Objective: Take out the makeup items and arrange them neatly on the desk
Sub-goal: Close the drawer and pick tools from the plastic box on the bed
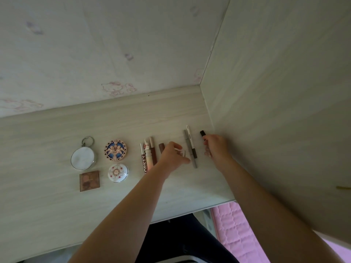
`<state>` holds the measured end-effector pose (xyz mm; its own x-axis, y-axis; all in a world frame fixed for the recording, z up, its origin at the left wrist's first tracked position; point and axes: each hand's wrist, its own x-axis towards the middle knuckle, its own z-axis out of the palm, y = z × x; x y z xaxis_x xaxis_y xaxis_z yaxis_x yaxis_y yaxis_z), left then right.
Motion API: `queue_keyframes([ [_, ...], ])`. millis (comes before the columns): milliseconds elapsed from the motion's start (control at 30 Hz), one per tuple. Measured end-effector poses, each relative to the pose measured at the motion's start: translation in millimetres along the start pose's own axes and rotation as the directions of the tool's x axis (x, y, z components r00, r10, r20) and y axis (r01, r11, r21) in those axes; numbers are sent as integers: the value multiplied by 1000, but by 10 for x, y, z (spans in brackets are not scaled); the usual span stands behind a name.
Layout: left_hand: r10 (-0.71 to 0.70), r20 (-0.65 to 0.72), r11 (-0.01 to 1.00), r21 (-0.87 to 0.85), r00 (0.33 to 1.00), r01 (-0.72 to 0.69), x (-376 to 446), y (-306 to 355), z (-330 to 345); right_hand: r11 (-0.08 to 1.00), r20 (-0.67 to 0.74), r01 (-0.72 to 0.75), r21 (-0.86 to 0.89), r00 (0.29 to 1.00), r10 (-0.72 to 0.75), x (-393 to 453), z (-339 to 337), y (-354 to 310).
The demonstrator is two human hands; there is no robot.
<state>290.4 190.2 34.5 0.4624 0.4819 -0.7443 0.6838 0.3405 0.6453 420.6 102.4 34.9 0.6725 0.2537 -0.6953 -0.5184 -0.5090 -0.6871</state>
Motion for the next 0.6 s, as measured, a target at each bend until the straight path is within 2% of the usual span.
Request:
queue_keyframes([
  [100, 75, -27, 997, -2, 997, -76, -56, -53, -19, 954, 109, -179, 241, 982, 157, -105, -70, -6],
  [200, 27, 4, 988, -155, 1000, -26, -140, -26, -27, 889, 216, -265, 372, 957, 194, -186, -129, 45],
  [267, -8, 50, 970, -244, 999, 20, -178, -3, -36, 870, 249, -294, 397, 946, 207, -217, -143, 74],
  [433, 17, 26, 986, -169, 1000, -13, -169, -36, -27, 908, 275, -244, 341, 949, 152, -243, -148, 120],
  [533, 38, -14, 992, -121, 999, -39, -118, -59, 0, 977, 243, -116, 177, 967, 71, -279, -136, 162],
  [600, 103, 8, 995, -18, 995, -103, -78, -76, 17, 999, 184, -13, 35, 983, 6, -306, -119, 220],
])
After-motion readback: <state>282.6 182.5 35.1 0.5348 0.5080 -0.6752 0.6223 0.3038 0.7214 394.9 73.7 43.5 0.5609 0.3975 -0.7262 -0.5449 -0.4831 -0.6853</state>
